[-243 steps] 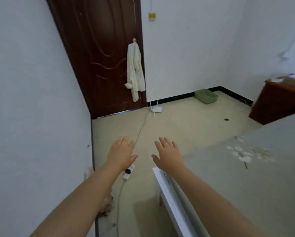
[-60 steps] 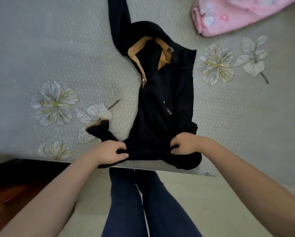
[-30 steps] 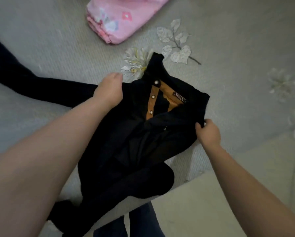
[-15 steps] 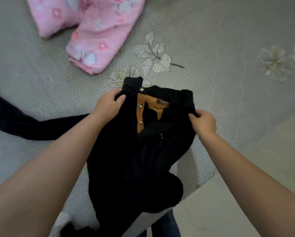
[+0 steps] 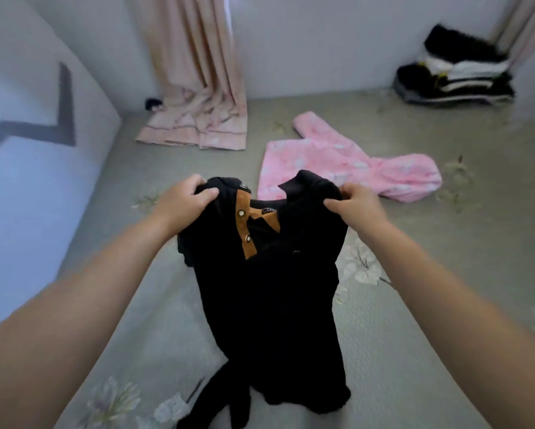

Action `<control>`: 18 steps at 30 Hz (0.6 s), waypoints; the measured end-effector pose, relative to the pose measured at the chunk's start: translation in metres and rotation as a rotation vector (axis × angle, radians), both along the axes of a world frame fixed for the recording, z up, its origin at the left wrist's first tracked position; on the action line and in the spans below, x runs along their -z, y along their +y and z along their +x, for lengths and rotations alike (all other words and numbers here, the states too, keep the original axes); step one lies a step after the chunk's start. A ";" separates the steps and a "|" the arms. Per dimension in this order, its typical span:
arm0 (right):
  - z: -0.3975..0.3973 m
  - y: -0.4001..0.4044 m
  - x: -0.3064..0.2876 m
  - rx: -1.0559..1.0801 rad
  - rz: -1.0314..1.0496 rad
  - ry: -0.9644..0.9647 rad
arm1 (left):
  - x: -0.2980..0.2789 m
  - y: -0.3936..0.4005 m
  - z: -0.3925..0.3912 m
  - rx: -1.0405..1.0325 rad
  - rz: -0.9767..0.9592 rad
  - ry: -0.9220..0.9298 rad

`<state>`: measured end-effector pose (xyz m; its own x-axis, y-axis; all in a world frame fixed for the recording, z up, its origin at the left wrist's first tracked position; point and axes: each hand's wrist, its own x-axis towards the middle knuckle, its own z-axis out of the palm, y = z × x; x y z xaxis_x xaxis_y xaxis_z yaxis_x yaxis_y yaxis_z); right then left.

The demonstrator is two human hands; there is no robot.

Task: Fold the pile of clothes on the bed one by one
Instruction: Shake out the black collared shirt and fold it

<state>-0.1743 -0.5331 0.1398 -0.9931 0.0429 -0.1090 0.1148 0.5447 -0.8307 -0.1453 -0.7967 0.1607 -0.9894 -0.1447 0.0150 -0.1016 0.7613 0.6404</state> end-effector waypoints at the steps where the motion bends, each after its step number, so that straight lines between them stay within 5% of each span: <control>1: -0.002 -0.010 -0.024 -0.023 0.007 0.040 | -0.023 -0.007 0.007 -0.033 0.010 0.030; 9: 0.031 -0.047 -0.170 -0.092 0.120 0.434 | -0.160 -0.032 0.084 -0.230 -0.112 0.437; 18: 0.133 -0.026 -0.225 -0.152 0.264 0.598 | -0.196 -0.035 0.198 -0.317 -0.301 0.680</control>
<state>-0.0408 -0.5592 0.3652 -0.8765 -0.1521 0.4567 -0.4175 0.7123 -0.5641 0.0523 -0.8318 0.3566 -0.6624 -0.3109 0.6816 -0.0042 0.9114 0.4116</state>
